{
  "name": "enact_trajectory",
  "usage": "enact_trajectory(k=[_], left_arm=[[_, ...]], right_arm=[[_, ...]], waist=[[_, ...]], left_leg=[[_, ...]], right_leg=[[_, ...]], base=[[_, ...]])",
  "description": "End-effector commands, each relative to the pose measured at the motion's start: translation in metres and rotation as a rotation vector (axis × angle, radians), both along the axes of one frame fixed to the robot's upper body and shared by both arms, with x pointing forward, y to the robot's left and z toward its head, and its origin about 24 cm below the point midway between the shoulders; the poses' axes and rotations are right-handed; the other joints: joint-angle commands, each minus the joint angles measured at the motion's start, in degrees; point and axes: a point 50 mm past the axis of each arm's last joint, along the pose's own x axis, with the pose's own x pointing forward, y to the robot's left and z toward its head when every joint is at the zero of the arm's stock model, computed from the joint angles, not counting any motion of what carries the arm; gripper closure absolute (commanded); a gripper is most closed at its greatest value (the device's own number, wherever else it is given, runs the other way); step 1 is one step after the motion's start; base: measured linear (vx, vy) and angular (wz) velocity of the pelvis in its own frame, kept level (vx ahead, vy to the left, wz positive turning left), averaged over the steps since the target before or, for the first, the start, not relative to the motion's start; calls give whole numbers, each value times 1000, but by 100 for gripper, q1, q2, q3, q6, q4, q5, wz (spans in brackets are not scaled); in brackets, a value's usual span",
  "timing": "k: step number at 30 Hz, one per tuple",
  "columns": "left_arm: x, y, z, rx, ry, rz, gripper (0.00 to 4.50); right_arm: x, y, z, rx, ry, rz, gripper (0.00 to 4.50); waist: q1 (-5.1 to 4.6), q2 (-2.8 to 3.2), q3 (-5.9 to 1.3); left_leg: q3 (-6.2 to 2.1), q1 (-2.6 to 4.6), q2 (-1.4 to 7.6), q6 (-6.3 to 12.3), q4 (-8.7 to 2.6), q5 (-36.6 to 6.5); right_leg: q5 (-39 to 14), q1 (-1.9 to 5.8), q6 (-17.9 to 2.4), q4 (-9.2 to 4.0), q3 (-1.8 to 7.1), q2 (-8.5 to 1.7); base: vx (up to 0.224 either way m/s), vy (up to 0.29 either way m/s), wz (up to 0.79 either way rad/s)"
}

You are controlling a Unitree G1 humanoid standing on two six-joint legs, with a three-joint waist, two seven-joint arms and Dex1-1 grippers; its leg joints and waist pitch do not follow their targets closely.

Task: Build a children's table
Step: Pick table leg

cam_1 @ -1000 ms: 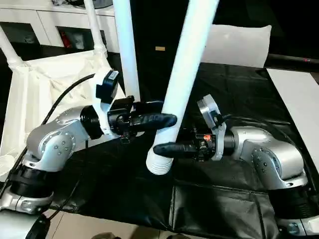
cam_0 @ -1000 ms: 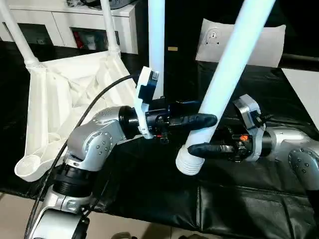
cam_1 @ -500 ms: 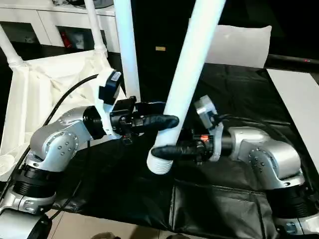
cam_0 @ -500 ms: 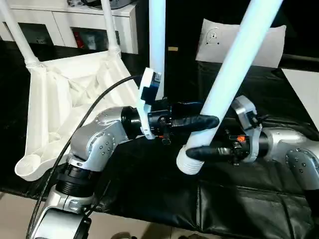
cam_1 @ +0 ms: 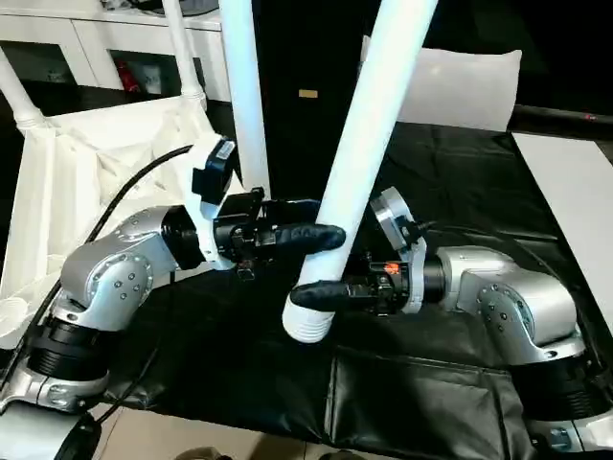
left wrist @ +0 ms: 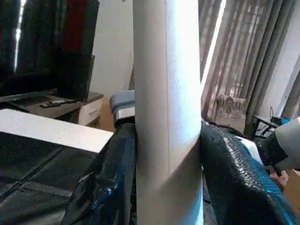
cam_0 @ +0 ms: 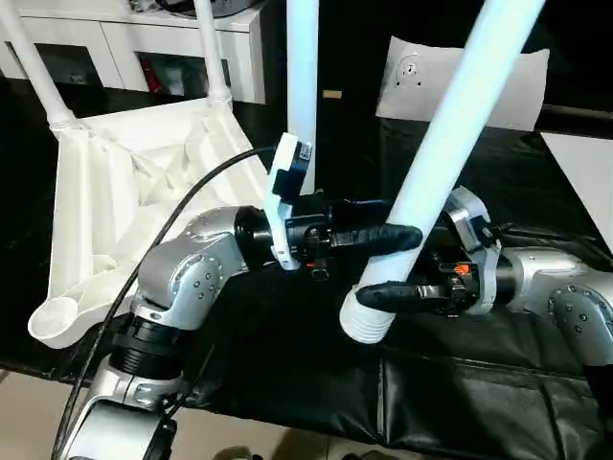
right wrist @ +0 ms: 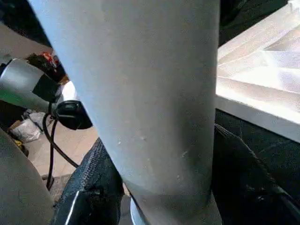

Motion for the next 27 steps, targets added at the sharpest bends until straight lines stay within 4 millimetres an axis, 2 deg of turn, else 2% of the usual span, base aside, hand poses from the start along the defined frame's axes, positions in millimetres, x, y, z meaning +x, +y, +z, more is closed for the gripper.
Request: enact_trajectory(k=[1,7,9,10,11,12,14,18,20,23,25,26,27], left_arm=[[4,0,11,-4,-63,39,268],[4,1,9,30,-39,74,268],[1,-1,9,14,10,40,268],[-1,-1,10,6,22,29,212],[-2,-1,12,-8,20,32,198],[-3,-2,13,-26,32,30,198],[-6,-2,16,-60,44,29,177],[-8,-3,18,-118,88,46,143],[-9,-2,19,-146,120,55,109],[-9,1,26,-264,179,103,97],[-11,5,31,-331,189,131,86],[-11,6,32,-356,184,147,73],[-12,11,34,-401,179,184,63]], right_arm=[[-3,5,1,7,10,55,240],[-2,5,1,10,2,42,246],[-2,5,1,15,-7,27,247],[-1,6,0,16,-15,19,248],[-1,6,0,16,-20,11,250],[-1,6,-1,16,-26,2,252],[-1,6,-1,31,-25,-23,254],[0,9,0,79,-32,-83,260],[1,11,0,101,-33,-115,260],[1,15,0,121,-32,-157,260],[1,17,-1,136,-27,-176,260],[1,17,-1,150,-28,-187,260],[1,18,-1,181,-37,-220,260]], waist=[[13,-141,-416],[16,-143,-417],[23,-126,-419],[23,-126,-423],[23,-127,-420],[26,-98,-422],[20,-86,-421],[13,-107,-414],[14,-107,-419],[19,-108,-414],[29,-110,-411],[21,-143,-404],[25,-138,-403]], left_leg=[[-127,-46,358,602,-342,297],[-125,-49,360,605,-337,307],[-127,-49,354,590,-335,304],[-127,-48,360,573,-333,316],[-125,-50,359,576,-331,307],[-134,-49,363,576,-335,316],[-134,-48,365,566,-331,277],[-131,-48,367,529,-341,238],[-125,-61,362,491,-335,237],[-128,-67,354,464,-334,214],[-125,-60,349,440,-336,170],[-124,-75,346,446,-344,146],[-129,-75,353,463,-348,156]], right_leg=[[-1718,373,-610,-463,337,-565],[-1641,375,-654,-450,341,-571],[-1670,378,-658,-452,340,-572],[-1628,377,-693,-440,340,-575],[-1631,374,-701,-444,339,-575],[-1603,378,-729,-439,336,-578],[-1560,377,-774,-442,335,-569],[-1622,382,-753,-452,339,-562],[-1616,384,-766,-450,339,-573],[-1652,389,-777,-468,327,-569],[-1747,390,-728,-473,331,-561],[-1801,391,-689,-488,329,-559],[-1817,386,-655,-487,331,-563]], base=[[0,0,0],[0,0,0],[0,0,0],[0,0,0],[0,0,0],[0,0,0],[0,0,0],[0,0,0],[0,0,0],[0,0,0],[0,0,0],[0,0,0],[0,0,0]])
